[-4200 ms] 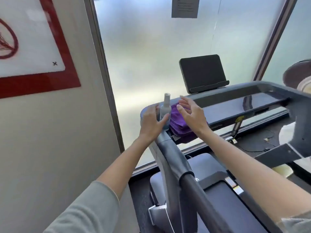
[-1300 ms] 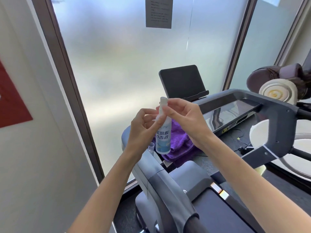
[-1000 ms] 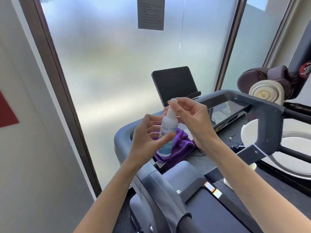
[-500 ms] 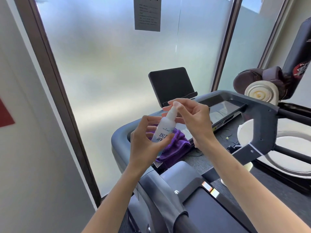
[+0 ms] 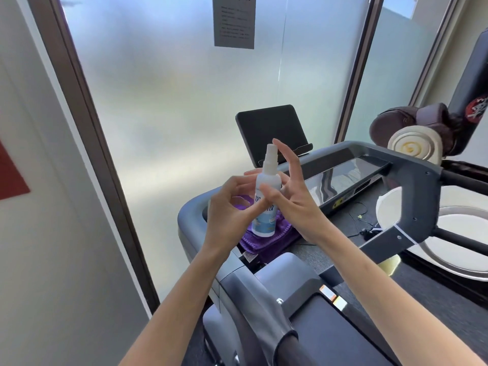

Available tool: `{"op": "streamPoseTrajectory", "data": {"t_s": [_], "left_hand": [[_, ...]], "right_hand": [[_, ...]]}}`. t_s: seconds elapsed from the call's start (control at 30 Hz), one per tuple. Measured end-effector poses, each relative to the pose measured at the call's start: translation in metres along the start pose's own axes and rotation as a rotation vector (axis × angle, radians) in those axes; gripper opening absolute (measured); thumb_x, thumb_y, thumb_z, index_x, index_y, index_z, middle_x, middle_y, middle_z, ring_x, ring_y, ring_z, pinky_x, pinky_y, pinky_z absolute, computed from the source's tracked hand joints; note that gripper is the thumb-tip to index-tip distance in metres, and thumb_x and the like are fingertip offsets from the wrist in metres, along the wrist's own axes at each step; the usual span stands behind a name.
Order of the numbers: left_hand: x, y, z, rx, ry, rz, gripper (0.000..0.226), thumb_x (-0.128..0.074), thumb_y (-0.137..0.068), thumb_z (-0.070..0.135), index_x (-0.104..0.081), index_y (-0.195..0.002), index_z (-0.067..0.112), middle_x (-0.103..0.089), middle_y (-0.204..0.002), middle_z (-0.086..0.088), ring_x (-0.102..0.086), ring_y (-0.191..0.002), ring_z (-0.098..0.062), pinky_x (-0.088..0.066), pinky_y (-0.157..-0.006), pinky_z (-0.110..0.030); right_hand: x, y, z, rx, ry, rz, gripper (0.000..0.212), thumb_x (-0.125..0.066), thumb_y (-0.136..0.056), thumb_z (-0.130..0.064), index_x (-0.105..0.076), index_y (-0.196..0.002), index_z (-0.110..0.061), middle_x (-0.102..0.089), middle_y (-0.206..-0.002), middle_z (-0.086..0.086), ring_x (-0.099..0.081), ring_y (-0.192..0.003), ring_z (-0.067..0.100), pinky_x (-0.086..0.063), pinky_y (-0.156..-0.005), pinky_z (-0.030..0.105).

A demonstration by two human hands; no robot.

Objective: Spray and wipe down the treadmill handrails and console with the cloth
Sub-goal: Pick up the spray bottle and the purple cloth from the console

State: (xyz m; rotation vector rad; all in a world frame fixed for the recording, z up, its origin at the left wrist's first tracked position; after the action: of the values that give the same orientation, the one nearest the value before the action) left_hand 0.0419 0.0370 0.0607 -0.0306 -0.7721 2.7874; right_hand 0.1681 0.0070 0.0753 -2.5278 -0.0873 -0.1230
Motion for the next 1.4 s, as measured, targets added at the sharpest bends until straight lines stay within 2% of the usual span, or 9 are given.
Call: {"op": "streamPoseTrajectory", "data": {"t_s": [0.1,0.2,0.33,0.53,0.73,0.83,0.93,1.17,1.4], "left_hand": [[0.000,-0.002,0.002,-0.031,-0.082,-0.098,0.040,-0.081,-0.075,0.024,-0.065,-0.111,0.033,-0.066,-0.104,0.015,-0.063,-0.081,0.000,-0.053,-0.074,-0.020],[0.018,-0.010,-0.007,0.048,-0.104,-0.142,0.042,-0.078,-0.079,0.020,-0.063,-0.113,0.040,-0.061,-0.112,0.014,-0.062,-0.081,0.000,-0.053,-0.073,-0.020],[0.045,-0.034,-0.033,0.229,-0.216,-0.064,0.029,-0.071,-0.087,0.026,-0.066,-0.115,0.028,-0.065,-0.116,0.003,-0.064,-0.096,-0.015,-0.051,-0.082,-0.026],[0.014,-0.072,-0.082,0.283,-0.794,-0.338,0.048,-0.070,-0.085,0.037,-0.059,-0.124,0.010,-0.061,-0.122,-0.011,-0.056,-0.111,-0.025,-0.045,-0.095,-0.036],[-0.007,-0.088,-0.114,0.296,-1.059,-0.474,0.053,-0.078,-0.075,0.043,-0.059,-0.103,0.003,-0.062,-0.106,-0.011,-0.056,-0.103,-0.028,-0.043,-0.078,-0.033],[-0.010,-0.095,-0.117,0.423,-1.037,-0.494,0.048,-0.083,-0.070,0.041,-0.048,-0.075,0.010,-0.052,-0.081,-0.002,-0.052,-0.085,-0.024,-0.036,-0.066,-0.030],[-0.010,-0.099,-0.115,0.494,-0.968,-0.497,0.049,-0.086,-0.064,0.042,-0.046,-0.068,0.014,-0.049,-0.074,0.001,-0.050,-0.079,-0.021,-0.037,-0.064,-0.029],[-0.013,-0.092,-0.090,0.650,-0.449,-0.404,0.036,-0.084,-0.072,0.026,-0.067,-0.095,0.005,-0.069,-0.083,-0.004,-0.064,-0.069,-0.015,-0.047,-0.052,-0.022],[-0.008,-0.075,-0.029,0.616,-0.129,-0.160,0.027,-0.083,-0.073,0.013,-0.070,-0.095,0.006,-0.070,-0.085,-0.006,-0.065,-0.063,-0.013,-0.049,-0.047,-0.017]], "right_hand": [[0.005,-0.003,0.005,0.026,0.009,0.010,0.063,-0.050,-0.101,-0.014,-0.017,-0.148,-0.037,-0.056,-0.118,0.035,-0.066,-0.094,0.028,-0.056,-0.089,0.032],[0.014,-0.007,0.013,0.018,0.045,0.033,0.060,-0.050,-0.102,-0.016,-0.018,-0.147,-0.040,-0.059,-0.109,0.026,-0.072,-0.086,0.025,-0.058,-0.085,0.035],[0.030,-0.006,0.027,-0.002,0.103,0.075,0.059,-0.051,-0.101,-0.010,-0.023,-0.145,-0.038,-0.057,-0.095,0.016,-0.070,-0.074,0.020,-0.057,-0.077,0.031],[0.036,-0.004,0.045,-0.026,0.101,0.090,0.061,-0.052,-0.097,-0.011,-0.023,-0.145,-0.034,-0.056,-0.090,0.011,-0.066,-0.071,0.018,-0.056,-0.077,0.029],[0.040,-0.004,0.058,-0.027,0.087,0.107,0.060,-0.057,-0.094,-0.020,-0.025,-0.144,-0.031,-0.058,-0.088,0.004,-0.065,-0.070,0.017,-0.055,-0.075,0.028],[0.043,-0.002,0.064,-0.039,0.104,0.117,0.059,-0.056,-0.095,-0.017,-0.026,-0.144,-0.030,-0.059,-0.087,0.003,-0.066,-0.069,0.017,-0.054,-0.074,0.027],[0.047,0.000,0.066,-0.033,0.130,0.119,0.062,-0.057,-0.095,-0.011,-0.026,-0.144,-0.031,-0.060,-0.087,0.006,-0.065,-0.069,0.017,-0.054,-0.074,0.027],[0.059,0.004,0.057,-0.027,0.221,0.145,0.071,-0.060,-0.091,-0.004,-0.025,-0.144,-0.037,-0.061,-0.082,0.007,-0.067,-0.070,0.019,-0.055,-0.077,0.028],[0.062,0.009,0.029,-0.017,0.278,0.136,0.069,-0.064,-0.094,0.001,-0.026,-0.141,-0.033,-0.060,-0.081,0.011,-0.067,-0.067,0.023,-0.059,-0.072,0.030]]}}
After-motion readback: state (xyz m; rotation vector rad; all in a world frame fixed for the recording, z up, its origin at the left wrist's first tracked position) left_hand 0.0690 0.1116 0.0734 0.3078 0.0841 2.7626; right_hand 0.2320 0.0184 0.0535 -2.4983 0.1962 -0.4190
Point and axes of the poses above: each hand's wrist, its own y-axis away from the middle knuckle, its own x-axis out of the back of the hand, z = x × y, the point moved 4 cm from there along -y, towards the middle knuckle
